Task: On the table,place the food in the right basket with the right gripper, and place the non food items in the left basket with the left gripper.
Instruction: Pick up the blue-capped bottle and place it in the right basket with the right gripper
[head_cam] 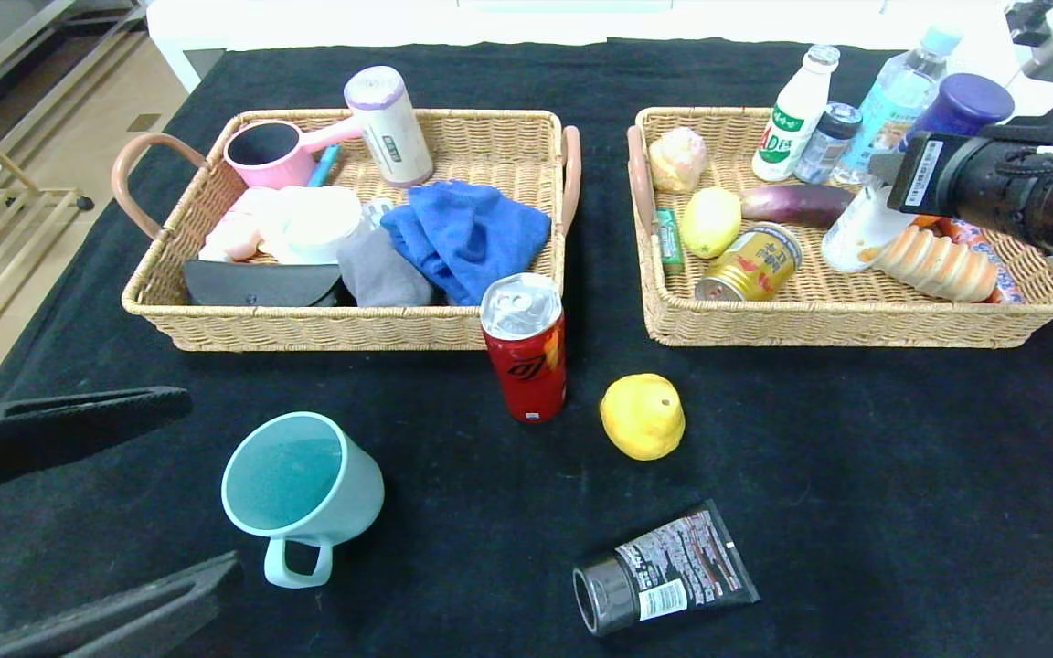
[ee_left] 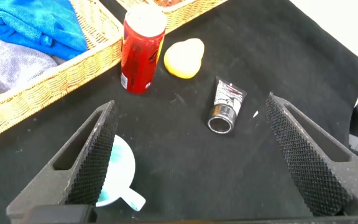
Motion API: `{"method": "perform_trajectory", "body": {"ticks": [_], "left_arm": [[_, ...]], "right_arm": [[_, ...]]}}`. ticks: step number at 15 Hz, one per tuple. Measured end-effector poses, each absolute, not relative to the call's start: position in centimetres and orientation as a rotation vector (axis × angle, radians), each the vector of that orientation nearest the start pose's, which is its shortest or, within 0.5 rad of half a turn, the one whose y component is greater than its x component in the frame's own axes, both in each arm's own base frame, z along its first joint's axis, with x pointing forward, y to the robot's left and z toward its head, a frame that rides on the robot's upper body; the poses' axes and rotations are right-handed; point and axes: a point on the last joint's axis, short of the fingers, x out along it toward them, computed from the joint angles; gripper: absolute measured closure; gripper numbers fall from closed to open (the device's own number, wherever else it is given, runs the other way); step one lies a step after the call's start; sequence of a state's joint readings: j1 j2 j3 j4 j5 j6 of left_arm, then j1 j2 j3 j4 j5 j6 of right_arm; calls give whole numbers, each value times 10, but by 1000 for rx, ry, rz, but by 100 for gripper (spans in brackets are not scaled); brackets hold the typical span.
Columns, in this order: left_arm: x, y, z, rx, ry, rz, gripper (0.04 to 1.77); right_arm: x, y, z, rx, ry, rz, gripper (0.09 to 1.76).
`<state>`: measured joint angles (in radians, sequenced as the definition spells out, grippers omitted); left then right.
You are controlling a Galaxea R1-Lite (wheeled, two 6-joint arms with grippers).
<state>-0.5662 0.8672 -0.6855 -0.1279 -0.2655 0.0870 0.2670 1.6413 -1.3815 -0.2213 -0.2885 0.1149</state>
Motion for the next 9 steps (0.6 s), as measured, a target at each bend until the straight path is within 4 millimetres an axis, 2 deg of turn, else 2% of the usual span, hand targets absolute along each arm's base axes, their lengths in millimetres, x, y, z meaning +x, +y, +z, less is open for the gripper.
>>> {"method": "perform_trajectory", "body": {"ticks": [3,6,9], "left_arm": [[75,-54,267,96,13,-832,9],[75,-55,267,96,13,-833,9],[75,-55,267,96,13,-833,9]], "right_arm": [[303,76,321,102,41,-23,101],[304,77,321,107,37,-22,73],[304,76,320,111,42,-23,54]]}}
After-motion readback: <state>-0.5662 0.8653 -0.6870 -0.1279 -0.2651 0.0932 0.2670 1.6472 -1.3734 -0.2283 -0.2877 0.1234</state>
